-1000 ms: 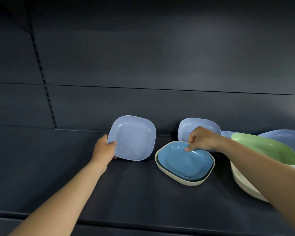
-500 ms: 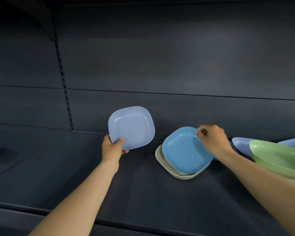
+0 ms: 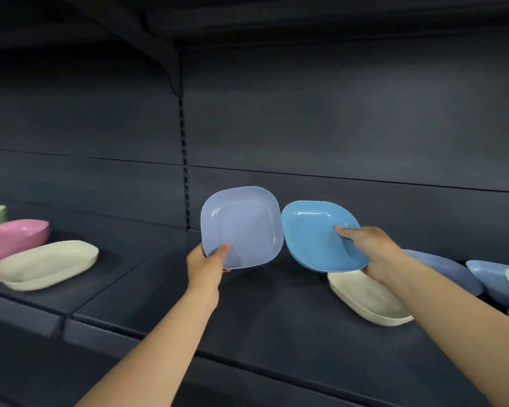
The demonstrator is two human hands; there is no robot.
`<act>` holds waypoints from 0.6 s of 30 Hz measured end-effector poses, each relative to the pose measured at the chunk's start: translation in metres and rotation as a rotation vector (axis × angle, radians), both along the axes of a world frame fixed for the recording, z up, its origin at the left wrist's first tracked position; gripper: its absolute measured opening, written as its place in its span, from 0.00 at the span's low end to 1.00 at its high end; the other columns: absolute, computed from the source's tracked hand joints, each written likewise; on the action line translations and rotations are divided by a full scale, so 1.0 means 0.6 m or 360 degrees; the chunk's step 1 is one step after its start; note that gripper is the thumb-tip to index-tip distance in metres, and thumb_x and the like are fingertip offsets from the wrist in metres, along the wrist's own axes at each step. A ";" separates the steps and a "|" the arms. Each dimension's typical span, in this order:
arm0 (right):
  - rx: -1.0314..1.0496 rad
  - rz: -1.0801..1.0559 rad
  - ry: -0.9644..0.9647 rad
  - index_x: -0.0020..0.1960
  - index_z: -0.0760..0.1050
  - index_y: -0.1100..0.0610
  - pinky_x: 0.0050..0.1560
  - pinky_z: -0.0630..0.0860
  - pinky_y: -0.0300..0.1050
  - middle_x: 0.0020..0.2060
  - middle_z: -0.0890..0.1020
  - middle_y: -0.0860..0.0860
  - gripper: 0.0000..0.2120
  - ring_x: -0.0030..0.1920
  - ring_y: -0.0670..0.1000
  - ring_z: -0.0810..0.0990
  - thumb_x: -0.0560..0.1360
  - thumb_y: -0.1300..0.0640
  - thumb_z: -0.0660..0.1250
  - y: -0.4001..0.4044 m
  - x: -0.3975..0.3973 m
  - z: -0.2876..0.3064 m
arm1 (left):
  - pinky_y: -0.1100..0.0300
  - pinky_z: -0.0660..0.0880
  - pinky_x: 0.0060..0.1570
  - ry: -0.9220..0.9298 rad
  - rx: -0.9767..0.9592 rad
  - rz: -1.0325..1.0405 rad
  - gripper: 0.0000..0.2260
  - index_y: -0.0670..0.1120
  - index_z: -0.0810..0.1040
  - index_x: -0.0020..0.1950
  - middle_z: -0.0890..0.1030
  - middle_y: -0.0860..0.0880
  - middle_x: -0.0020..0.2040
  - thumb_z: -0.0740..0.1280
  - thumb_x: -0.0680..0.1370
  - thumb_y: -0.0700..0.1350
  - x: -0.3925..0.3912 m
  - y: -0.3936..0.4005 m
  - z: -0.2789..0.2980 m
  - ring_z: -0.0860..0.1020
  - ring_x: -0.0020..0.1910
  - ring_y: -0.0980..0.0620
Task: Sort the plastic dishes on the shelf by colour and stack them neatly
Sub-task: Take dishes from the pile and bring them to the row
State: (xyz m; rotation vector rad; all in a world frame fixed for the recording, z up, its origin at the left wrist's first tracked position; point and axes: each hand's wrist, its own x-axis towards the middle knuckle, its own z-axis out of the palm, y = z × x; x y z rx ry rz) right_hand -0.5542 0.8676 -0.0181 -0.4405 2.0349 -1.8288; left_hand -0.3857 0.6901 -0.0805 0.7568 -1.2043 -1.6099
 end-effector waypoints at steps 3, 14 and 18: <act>-0.0147 0.0075 -0.0177 0.53 0.74 0.62 0.37 0.75 0.47 0.43 0.80 0.54 0.09 0.41 0.53 0.79 0.75 0.58 0.69 -0.044 0.073 0.007 | 0.57 0.76 0.41 0.0002 0.0033 0.0026 0.09 0.45 0.77 0.54 0.79 0.47 0.53 0.68 0.75 0.37 0.070 -0.043 0.007 0.77 0.52 0.45; -0.0307 0.0171 -0.0249 0.55 0.74 0.61 0.48 0.76 0.50 0.47 0.80 0.53 0.12 0.47 0.54 0.79 0.74 0.58 0.70 -0.264 0.385 0.008 | 0.49 0.79 0.47 0.0007 0.0132 0.0175 0.10 0.42 0.76 0.54 0.79 0.44 0.53 0.69 0.74 0.35 0.381 -0.246 0.035 0.78 0.54 0.42; -0.0329 0.0143 -0.0267 0.58 0.73 0.60 0.50 0.73 0.50 0.52 0.77 0.53 0.15 0.52 0.55 0.76 0.74 0.56 0.70 -0.352 0.489 -0.002 | 0.52 0.77 0.46 -0.0035 0.0048 0.0265 0.07 0.45 0.76 0.50 0.79 0.45 0.53 0.69 0.74 0.36 0.506 -0.319 0.034 0.77 0.53 0.44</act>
